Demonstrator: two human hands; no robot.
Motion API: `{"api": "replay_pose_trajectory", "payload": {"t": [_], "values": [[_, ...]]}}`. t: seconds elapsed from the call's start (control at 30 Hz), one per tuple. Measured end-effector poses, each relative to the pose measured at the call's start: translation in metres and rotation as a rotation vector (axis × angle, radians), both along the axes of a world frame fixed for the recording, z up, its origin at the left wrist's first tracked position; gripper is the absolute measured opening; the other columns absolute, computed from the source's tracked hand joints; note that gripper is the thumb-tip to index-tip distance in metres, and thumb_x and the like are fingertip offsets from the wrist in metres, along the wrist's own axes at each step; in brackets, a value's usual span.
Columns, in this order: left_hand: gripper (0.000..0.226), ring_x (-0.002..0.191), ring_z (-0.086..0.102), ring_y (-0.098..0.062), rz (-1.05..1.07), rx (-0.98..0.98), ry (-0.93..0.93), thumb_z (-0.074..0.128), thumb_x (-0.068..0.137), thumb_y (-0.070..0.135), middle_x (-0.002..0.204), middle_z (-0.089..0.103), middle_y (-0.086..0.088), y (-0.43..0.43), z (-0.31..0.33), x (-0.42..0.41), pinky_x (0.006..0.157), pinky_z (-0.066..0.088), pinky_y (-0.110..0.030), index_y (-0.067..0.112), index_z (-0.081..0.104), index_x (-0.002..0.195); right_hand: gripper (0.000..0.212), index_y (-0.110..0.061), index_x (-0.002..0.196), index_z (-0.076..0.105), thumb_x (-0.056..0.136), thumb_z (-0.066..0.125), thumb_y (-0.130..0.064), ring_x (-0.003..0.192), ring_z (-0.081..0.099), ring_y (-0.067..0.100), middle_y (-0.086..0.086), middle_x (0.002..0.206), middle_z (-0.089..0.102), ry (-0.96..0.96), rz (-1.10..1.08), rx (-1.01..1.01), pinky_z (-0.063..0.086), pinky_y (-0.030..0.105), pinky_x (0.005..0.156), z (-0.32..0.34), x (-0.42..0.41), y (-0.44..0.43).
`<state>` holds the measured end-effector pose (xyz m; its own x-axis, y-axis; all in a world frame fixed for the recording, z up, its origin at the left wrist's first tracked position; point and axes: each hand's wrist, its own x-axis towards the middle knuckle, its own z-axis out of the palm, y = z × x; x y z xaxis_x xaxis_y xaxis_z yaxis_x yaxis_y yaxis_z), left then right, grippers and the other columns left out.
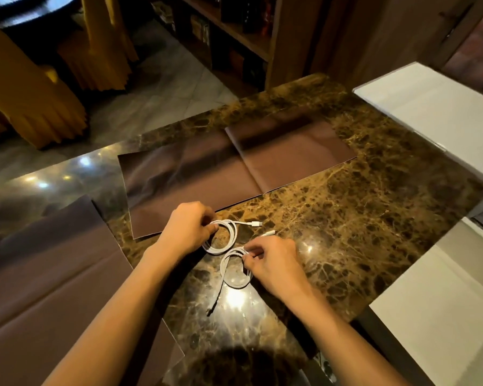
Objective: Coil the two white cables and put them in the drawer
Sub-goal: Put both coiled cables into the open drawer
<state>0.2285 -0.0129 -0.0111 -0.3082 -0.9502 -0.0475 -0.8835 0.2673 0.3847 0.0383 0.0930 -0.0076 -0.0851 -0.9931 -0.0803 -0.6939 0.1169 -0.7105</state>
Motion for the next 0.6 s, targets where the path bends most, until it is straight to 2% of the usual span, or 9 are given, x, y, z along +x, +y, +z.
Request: {"api": "replay_pose_trajectory", "payload": {"t": [0.2,0.27,0.43,0.53,0.6], "values": [[0.012,0.086,0.07,-0.023,0.002,0.013,0.063,0.078,0.086,0.029,0.092,0.079,0.0,0.004,0.004,0.0,0.076,0.052,-0.031,0.023,0.081,0.097,0.017,-0.017,0.094,0.083,0.079,0.076,-0.013,0.064,0.065,0.0,-0.004,0.076,0.079,-0.092,-0.059,0.001,0.049,0.006,0.068,-0.001,-0.01,0.003],[0.011,0.083,0.071,-0.021,0.015,0.018,0.067,0.077,0.087,0.029,0.09,0.08,0.0,0.008,0.005,-0.003,0.074,0.051,-0.029,0.024,0.081,0.096,0.017,-0.019,0.094,0.083,0.078,0.077,-0.014,0.061,0.064,-0.005,-0.007,0.074,0.078,-0.133,-0.073,-0.003,0.046,0.003,0.066,0.0,-0.016,0.006],[0.011,0.081,0.07,-0.019,0.044,0.03,0.084,0.076,0.089,0.031,0.086,0.079,0.001,0.02,0.016,-0.02,0.076,0.055,-0.031,0.023,0.081,0.095,0.017,-0.022,0.091,0.084,0.076,0.08,-0.016,0.07,0.07,-0.002,-0.011,0.075,0.078,-0.234,-0.133,-0.033,0.053,0.011,0.07,0.003,-0.045,0.018],[0.012,0.077,0.068,-0.015,0.057,0.025,0.096,0.077,0.088,0.032,0.087,0.079,0.002,0.028,0.022,-0.04,0.071,0.05,-0.027,0.024,0.081,0.096,0.016,-0.023,0.092,0.084,0.077,0.082,-0.018,0.073,0.072,0.0,-0.012,0.077,0.079,-0.287,-0.163,-0.048,0.058,0.02,0.072,0.005,-0.077,0.027],[0.013,0.075,0.066,-0.012,0.055,0.011,0.097,0.078,0.088,0.031,0.087,0.079,0.002,0.035,0.025,-0.058,0.07,0.046,-0.024,0.024,0.082,0.098,0.016,-0.026,0.09,0.084,0.076,0.084,-0.019,0.071,0.072,-0.002,-0.017,0.073,0.078,-0.309,-0.192,-0.08,0.056,0.015,0.067,0.006,-0.101,0.036]]}}
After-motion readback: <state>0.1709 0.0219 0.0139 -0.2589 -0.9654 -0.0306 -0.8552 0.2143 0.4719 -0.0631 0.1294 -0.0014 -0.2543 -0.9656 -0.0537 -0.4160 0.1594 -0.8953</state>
